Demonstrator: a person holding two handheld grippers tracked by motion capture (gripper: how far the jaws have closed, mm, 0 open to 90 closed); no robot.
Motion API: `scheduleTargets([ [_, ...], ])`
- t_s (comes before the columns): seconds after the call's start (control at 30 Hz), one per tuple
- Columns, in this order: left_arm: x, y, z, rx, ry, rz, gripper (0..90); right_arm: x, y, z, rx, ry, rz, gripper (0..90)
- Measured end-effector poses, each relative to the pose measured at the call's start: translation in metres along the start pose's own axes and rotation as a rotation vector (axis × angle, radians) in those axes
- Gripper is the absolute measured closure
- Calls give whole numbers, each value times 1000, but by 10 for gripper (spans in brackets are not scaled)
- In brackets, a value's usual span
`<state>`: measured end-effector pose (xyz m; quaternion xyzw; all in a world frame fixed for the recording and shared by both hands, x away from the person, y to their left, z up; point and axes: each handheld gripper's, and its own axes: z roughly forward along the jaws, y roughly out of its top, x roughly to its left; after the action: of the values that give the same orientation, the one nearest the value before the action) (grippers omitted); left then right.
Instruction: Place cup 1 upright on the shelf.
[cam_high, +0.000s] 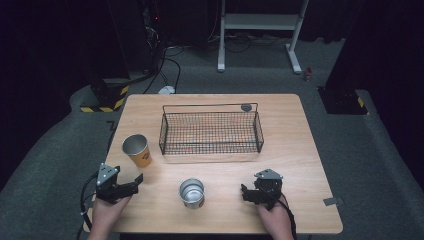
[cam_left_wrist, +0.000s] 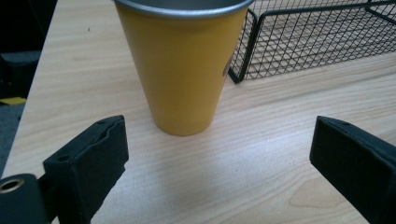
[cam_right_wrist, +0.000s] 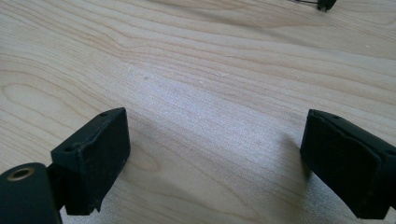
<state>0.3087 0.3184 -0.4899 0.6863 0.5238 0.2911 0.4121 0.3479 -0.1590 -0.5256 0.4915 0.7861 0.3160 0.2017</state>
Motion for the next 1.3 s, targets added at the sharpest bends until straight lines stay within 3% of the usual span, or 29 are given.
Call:
scheduleTargets([
  [0.1, -3, 4, 1, 4, 23, 36, 5, 0, 0, 0, -1, -1, -3, 83],
  [0.23, 1, 7, 4, 14, 18, -2, 0, 0, 0, 0, -1, 1, -2, 82],
  [0.37, 0, 9, 7, 24, 22, 5, 0, 0, -1, 0, -1, 0, -1, 82],
  [0.9, 10, 25, 24, -18, 25, -20, 0, 0, 0, 0, -1, 2, -7, 81],
  [1.3, 16, 25, 33, -43, 21, -32, 0, 0, 1, 1, 0, -1, -5, 80],
])
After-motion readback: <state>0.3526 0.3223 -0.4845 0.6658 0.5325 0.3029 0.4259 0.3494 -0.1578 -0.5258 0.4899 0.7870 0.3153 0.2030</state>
